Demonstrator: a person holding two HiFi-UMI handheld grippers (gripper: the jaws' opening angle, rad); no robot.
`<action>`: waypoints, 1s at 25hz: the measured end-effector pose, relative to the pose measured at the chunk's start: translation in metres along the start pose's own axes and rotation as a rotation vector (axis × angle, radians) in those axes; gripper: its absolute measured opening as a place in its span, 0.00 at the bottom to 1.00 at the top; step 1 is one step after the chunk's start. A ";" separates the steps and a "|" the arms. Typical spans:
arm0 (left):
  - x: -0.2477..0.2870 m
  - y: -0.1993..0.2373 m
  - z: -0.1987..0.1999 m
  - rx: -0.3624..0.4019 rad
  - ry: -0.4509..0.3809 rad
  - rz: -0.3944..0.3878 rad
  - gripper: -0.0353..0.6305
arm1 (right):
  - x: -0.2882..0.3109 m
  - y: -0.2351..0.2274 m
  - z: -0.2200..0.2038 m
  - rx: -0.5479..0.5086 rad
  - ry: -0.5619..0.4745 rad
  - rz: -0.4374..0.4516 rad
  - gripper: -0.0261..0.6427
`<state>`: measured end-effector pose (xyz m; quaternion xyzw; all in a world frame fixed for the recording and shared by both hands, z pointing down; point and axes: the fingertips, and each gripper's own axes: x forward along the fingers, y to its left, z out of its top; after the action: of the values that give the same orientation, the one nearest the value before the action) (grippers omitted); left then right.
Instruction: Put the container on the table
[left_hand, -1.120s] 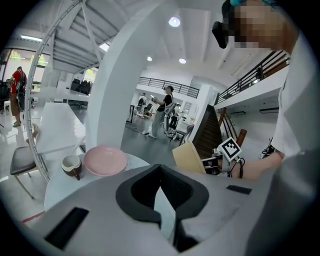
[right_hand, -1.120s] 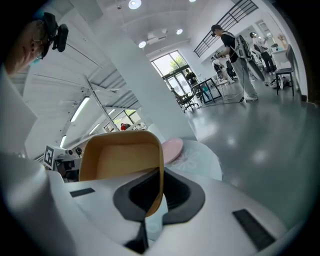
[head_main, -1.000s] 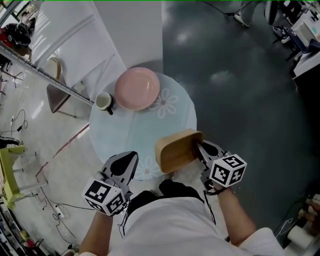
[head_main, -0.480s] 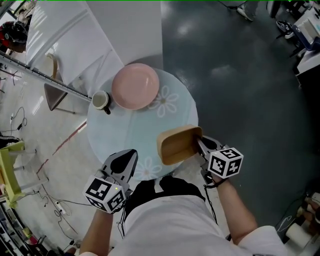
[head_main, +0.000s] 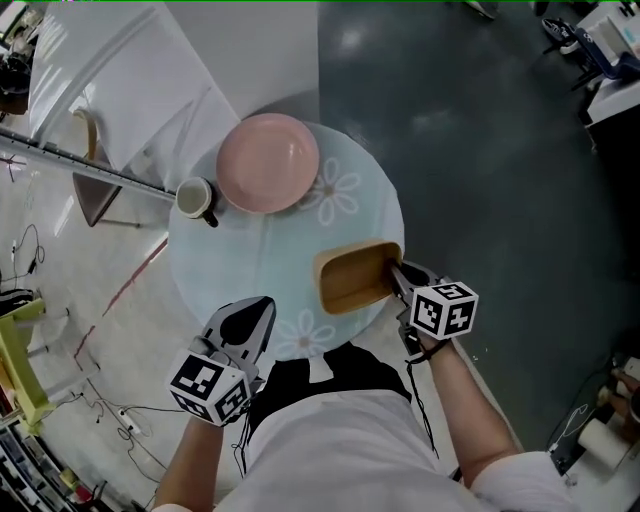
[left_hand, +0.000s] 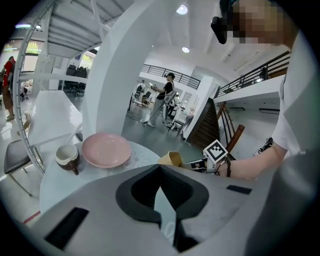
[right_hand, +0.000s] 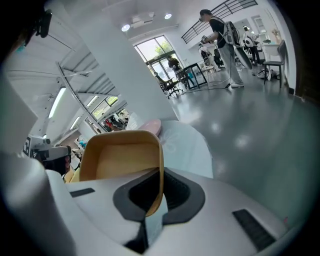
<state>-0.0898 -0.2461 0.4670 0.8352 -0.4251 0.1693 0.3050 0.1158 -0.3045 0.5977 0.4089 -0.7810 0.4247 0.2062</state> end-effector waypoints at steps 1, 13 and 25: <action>-0.001 0.004 -0.001 0.004 0.005 -0.008 0.09 | 0.003 0.000 -0.002 0.002 0.000 -0.016 0.08; -0.012 0.034 -0.015 0.003 0.038 -0.060 0.09 | 0.026 -0.013 -0.034 0.034 0.035 -0.148 0.08; -0.010 0.040 -0.027 -0.019 0.059 -0.088 0.09 | 0.040 -0.025 -0.047 0.025 0.077 -0.208 0.08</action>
<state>-0.1293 -0.2404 0.4968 0.8448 -0.3801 0.1764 0.3326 0.1112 -0.2919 0.6628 0.4736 -0.7205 0.4263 0.2737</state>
